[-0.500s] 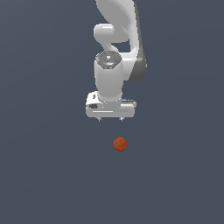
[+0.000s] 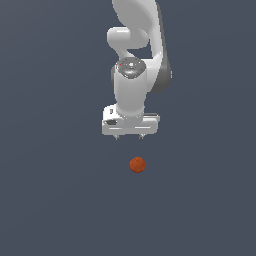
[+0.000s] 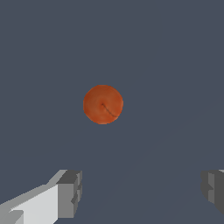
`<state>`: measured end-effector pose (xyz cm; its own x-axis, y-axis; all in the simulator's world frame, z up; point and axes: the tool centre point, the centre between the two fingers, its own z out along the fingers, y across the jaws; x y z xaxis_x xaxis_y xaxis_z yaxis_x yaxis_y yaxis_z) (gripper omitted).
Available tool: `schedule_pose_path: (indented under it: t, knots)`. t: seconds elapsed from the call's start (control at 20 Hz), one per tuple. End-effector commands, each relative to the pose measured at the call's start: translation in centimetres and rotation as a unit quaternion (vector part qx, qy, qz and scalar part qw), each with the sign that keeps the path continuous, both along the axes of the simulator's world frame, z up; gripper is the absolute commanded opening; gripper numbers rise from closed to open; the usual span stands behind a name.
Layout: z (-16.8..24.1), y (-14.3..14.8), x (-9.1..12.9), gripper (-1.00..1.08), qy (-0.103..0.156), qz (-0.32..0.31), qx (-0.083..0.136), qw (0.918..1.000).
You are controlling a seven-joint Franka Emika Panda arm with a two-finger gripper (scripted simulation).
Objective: Pick up the object and move it to a goal position.
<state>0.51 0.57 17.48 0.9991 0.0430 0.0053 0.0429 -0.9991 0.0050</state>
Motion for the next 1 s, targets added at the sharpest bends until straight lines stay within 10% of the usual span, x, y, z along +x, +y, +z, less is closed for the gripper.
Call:
schedule_pose_path:
  t: [0.0,0.95]
  knots:
    - [0.1,0.2,0.1,1.00,0.000,0.007,-0.002,1.0000]
    - [-2.4,1.3,2.3,1.00,0.001,-0.105,0.003,0.9944]
